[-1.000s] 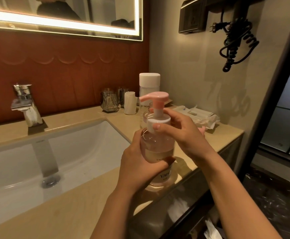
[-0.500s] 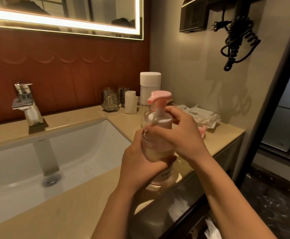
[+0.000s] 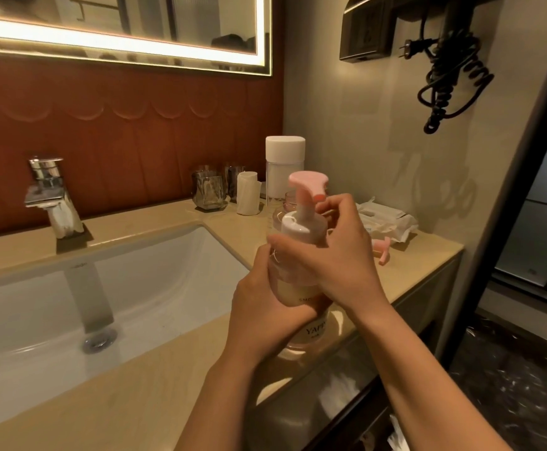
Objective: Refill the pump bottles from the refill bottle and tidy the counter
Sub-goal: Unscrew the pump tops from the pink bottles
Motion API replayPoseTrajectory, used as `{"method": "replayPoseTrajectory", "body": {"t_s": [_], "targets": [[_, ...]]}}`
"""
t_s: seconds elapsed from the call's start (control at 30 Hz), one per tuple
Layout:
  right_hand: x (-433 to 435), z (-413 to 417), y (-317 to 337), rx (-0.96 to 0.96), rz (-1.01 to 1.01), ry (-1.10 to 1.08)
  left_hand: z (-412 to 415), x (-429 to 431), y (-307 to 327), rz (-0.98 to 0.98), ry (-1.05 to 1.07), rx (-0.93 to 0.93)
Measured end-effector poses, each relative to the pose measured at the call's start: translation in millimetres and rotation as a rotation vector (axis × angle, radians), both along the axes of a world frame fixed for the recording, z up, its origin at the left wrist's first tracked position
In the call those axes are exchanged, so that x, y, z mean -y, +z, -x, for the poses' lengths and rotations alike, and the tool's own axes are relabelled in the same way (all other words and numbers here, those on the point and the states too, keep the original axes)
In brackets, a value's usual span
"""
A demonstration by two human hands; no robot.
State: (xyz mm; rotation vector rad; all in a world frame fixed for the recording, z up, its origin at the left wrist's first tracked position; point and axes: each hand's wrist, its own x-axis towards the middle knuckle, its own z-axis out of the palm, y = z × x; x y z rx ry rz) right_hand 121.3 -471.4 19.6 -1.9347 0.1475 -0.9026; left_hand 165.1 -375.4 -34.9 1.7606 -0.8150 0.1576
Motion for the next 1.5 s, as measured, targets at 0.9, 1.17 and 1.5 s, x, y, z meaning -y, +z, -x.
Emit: {"method": "replayPoseTrajectory", "body": {"t_s": [0.9, 1.17, 1.5], "targets": [[12, 5, 0, -0.062, -0.119, 0.324, -3, 2, -5, 0.019, 0.012, 0.014], [-4, -3, -6, 0.061, 0.020, -0.029, -4, 1, -5, -0.007, 0.024, 0.018], [1, -5, 18, 0.202, -0.093, 0.008, -3, 1, -3, 0.036, 0.015, 0.023]]}}
